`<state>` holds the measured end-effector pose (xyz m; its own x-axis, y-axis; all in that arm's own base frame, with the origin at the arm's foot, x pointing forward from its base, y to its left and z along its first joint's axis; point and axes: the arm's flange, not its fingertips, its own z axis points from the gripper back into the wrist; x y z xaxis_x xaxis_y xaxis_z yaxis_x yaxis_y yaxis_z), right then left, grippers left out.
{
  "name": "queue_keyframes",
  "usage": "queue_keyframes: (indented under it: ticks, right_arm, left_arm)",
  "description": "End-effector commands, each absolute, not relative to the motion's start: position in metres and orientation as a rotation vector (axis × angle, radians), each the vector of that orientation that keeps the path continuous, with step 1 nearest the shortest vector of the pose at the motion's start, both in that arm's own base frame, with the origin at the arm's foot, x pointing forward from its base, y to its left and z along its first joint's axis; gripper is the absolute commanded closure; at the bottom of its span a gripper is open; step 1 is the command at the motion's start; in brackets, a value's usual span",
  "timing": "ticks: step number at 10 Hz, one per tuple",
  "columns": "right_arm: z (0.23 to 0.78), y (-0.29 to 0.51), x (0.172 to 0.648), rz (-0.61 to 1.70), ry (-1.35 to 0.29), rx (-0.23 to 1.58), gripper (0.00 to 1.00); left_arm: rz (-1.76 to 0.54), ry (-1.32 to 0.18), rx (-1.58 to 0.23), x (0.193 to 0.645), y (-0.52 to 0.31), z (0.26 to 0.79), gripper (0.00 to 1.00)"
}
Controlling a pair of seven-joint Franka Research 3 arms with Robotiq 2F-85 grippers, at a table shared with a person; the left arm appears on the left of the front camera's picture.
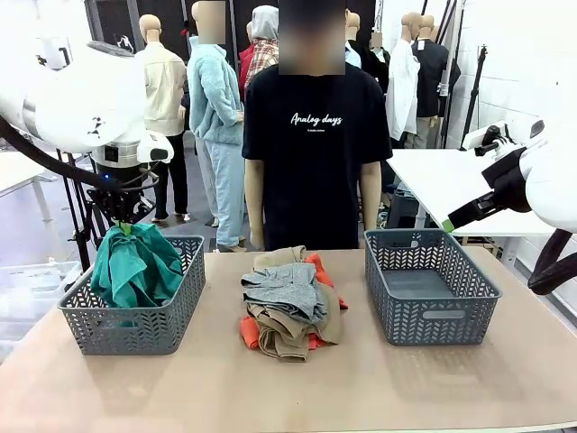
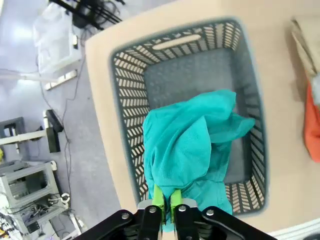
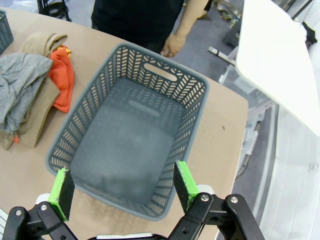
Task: Sort the tops and bottoms.
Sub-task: Sort the clothes according to human instructions.
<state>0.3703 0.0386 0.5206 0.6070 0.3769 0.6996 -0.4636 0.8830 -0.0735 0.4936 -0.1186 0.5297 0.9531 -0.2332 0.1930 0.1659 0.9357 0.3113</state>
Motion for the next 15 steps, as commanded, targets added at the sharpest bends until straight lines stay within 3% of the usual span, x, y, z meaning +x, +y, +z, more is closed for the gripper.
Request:
queue_keyframes:
  ticks: [1, 4, 5, 6, 7, 15]
  right_arm:
    - [0.519, 0.038, 0.372, 0.495, -0.786, 0.131, 0.00]
    - [0.519, 0.038, 0.372, 0.495, -0.786, 0.131, 0.00]
    - [0.519, 0.038, 0.372, 0.495, -0.786, 0.131, 0.00]
    - [0.519, 0.038, 0.372, 0.495, -0.786, 0.131, 0.00]
    - [0.519, 0.038, 0.372, 0.495, -0.786, 0.131, 0.00]
    - [0.519, 0.038, 0.372, 0.495, -0.786, 0.131, 0.00]
  left_arm:
    - [-0.173, -0.261, 0.349, 0.502, -0.118, 0.522, 0.72]
    - [-0.189, -0.307, 0.337, 0.501, -0.128, 0.535, 0.12]
    - [-0.189, -0.364, 0.310, 0.500, -0.138, 0.554, 0.00]
    - [-0.235, -0.387, 0.256, 0.500, -0.157, 0.585, 0.00]
    - [-0.211, -0.295, 0.319, 0.502, -0.131, 0.538, 0.00]
    - [-0.211, -0.295, 0.319, 0.502, -0.131, 0.538, 0.00]
